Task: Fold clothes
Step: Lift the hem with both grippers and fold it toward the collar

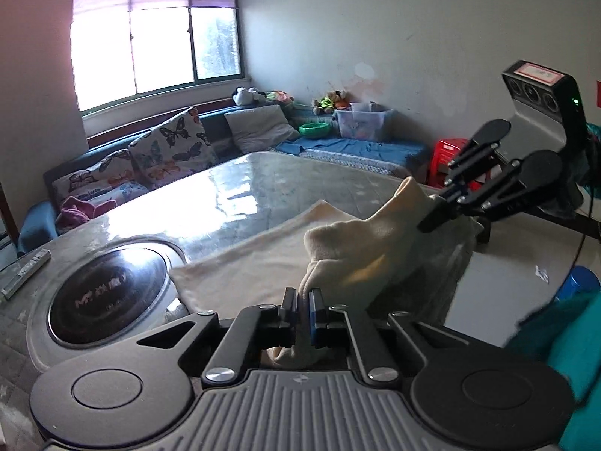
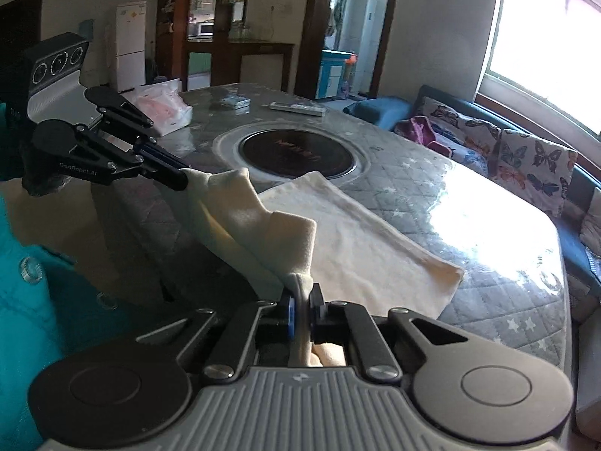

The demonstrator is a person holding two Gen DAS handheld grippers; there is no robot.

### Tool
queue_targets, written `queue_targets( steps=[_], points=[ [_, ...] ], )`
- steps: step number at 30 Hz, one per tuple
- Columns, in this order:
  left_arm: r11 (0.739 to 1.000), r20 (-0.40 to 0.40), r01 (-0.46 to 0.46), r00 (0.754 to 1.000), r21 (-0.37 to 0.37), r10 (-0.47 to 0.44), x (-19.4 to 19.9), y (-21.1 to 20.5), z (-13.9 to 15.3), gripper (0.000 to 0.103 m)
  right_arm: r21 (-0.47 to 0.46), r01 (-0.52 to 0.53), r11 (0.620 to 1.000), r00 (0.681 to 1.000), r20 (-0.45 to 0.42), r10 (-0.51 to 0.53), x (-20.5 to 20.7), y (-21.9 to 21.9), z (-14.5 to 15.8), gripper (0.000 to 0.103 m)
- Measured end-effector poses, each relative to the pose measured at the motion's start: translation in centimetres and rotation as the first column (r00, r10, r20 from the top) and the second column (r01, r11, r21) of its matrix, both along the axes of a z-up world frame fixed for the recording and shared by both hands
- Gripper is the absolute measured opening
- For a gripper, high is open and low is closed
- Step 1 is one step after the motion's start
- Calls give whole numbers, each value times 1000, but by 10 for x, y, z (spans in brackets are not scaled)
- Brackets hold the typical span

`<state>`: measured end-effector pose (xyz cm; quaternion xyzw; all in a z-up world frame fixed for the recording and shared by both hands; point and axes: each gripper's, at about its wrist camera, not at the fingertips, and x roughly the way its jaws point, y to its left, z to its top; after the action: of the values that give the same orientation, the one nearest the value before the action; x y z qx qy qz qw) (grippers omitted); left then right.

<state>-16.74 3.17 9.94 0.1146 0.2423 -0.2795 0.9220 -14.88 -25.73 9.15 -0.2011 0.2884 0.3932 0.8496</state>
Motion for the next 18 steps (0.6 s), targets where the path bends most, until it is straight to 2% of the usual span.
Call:
queue_targets(
  steps=[5, 11, 14, 18],
  points=[
    [999, 28, -42, 999, 6, 42, 47, -1, 8, 5, 6, 37, 999, 999, 20, -37, 38, 7, 10, 5],
    [994, 29, -109, 994, 13, 109, 122, 1, 2, 5, -22, 66, 998, 997, 52, -65, 97, 27, 12, 5],
    [989, 17, -146, 989, 38, 146, 158, -3, -12, 5, -41, 100, 994, 994, 44, -98, 131, 40, 2, 5],
    [978, -25, -197, 980, 70, 199, 199, -9, -40, 5, -52, 191, 980, 982, 2, -191, 170, 49, -29, 5]
  ],
)
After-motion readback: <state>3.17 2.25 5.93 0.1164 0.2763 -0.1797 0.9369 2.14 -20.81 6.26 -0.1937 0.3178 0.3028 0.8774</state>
